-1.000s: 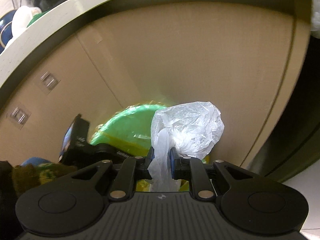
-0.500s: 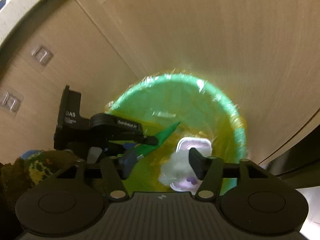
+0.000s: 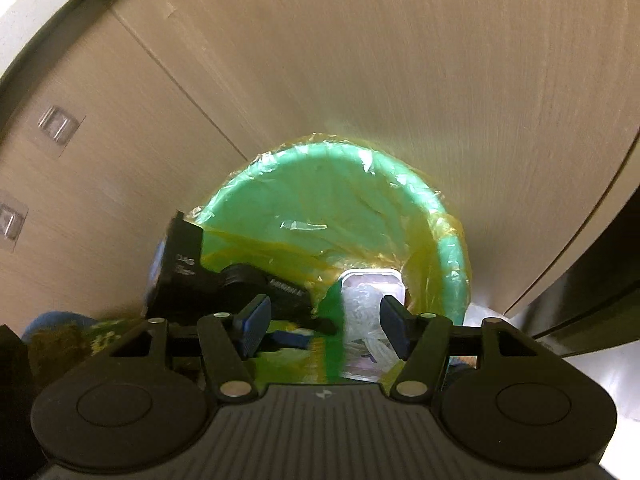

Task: Collect trash
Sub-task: 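Open the right tool to drop the bag while the left tool drops the wrapper, then raise both tools back up to the counter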

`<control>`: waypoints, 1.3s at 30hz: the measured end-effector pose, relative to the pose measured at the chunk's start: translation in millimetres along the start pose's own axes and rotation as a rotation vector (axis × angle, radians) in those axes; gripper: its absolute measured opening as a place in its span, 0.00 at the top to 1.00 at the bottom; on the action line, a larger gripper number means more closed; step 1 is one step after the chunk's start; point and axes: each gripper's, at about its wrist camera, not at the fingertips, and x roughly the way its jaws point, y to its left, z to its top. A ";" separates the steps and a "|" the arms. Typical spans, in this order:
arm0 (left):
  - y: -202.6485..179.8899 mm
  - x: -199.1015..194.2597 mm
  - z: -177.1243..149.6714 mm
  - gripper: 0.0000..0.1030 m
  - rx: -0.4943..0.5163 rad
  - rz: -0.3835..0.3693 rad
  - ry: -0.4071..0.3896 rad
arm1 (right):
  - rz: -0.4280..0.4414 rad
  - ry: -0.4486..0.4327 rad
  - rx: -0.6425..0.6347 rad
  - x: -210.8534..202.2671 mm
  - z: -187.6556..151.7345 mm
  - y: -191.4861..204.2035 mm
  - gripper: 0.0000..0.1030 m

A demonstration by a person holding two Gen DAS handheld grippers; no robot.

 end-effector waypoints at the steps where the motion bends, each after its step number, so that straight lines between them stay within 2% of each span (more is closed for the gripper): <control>1: -5.7 5.7 1.7 0.66 0.025 0.008 0.002 | -0.002 -0.004 0.008 -0.7 0.6 -2.1 0.41; 3: -19.2 14.8 3.7 0.66 0.120 0.043 0.004 | -0.013 -0.017 0.014 -4.1 1.6 -6.0 0.41; 4: -24.4 17.2 3.4 0.67 0.150 0.037 0.004 | -0.024 -0.022 0.014 -7.0 1.8 -8.3 0.41; 8: -34.2 2.0 -3.6 0.67 0.149 -0.084 -0.014 | -0.064 -0.027 0.017 -16.6 0.1 -21.8 0.41; 10: -42.0 -11.7 -7.7 0.67 0.187 -0.078 -0.047 | -0.081 -0.020 0.029 -16.5 -2.6 -28.4 0.41; 12: -44.3 -33.8 -13.3 0.67 0.208 -0.094 -0.096 | -0.085 -0.008 0.046 -14.2 -4.6 -34.2 0.41; 14: -47.8 -64.0 -17.8 0.67 0.238 -0.153 -0.155 | -0.092 0.002 0.045 -12.8 -6.7 -34.2 0.41; 17: -52.1 -122.1 -36.5 0.67 0.340 -0.193 -0.297 | -0.099 -0.005 0.013 -15.8 -8.9 -25.5 0.41; 20: -56.4 -175.5 -66.6 0.67 0.441 -0.163 -0.442 | -0.091 -0.014 0.005 -18.7 -9.1 -16.7 0.41; 24: -60.2 -233.6 -107.7 0.67 0.531 -0.144 -0.570 | -0.060 -0.049 -0.020 -30.8 -7.6 6.4 0.41; 31: -67.9 -350.0 -182.3 0.67 0.638 -0.161 -0.800 | 0.012 -0.218 -0.153 -85.2 10.7 70.9 0.41; 36: -84.5 -416.6 -213.1 0.67 0.697 -0.081 -0.915 | 0.093 -0.352 -0.290 -141.4 35.9 133.5 0.41; 39: -91.8 -437.1 -220.8 0.67 0.748 0.018 -0.951 | 0.132 -0.395 -0.372 -172.3 48.2 170.3 0.41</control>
